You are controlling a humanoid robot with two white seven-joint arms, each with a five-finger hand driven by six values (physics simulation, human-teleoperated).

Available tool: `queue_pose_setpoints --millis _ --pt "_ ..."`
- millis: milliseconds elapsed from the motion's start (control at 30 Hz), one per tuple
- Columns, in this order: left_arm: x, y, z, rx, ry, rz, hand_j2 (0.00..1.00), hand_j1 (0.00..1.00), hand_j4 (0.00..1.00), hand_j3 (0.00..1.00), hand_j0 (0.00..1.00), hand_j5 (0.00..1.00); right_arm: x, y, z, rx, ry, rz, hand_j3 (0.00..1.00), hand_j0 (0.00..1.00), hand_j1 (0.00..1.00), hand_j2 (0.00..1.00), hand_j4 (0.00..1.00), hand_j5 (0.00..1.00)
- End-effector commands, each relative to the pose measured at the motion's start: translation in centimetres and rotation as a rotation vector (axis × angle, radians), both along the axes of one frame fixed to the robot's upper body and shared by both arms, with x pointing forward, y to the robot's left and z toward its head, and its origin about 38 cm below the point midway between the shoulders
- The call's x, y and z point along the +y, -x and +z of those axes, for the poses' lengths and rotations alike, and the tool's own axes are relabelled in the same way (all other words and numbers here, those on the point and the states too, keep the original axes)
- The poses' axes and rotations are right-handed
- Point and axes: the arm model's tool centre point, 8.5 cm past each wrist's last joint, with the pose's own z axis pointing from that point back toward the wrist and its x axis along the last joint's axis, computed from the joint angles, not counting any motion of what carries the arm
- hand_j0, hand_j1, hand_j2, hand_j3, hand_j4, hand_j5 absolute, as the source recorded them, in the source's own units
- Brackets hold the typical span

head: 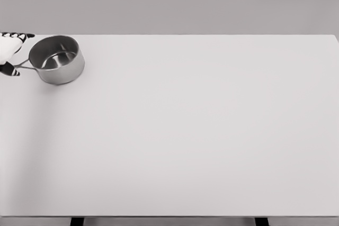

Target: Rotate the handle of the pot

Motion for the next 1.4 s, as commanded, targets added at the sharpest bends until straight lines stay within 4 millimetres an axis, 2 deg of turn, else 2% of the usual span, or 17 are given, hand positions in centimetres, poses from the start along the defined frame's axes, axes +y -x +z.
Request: queue_pose_setpoints --millis 0,433,1367 --pt "0.1 0.0 -0.5 0.006 0.002 0.002 1.00 1.00 1.00 1.00 1.00 1.00 0.0 0.0 0.0 0.000 0.000 0.000 1.00 1.00 1.00 1.00 1.00 1.00" --pt "0.0 -1.6 -0.7 0.010 0.004 0.009 1.00 1.00 1.00 1.00 1.00 1.00 0.0 0.0 0.0 0.000 0.000 0.000 1.00 1.00 1.00 1.00 1.00 1.00" --pt "-0.7 -4.4 0.1 0.003 0.015 0.031 1.00 1.00 1.00 1.00 1.00 1.00 0.0 0.0 0.0 0.000 0.000 0.000 1.00 1.00 1.00 1.00 1.00 1.00"
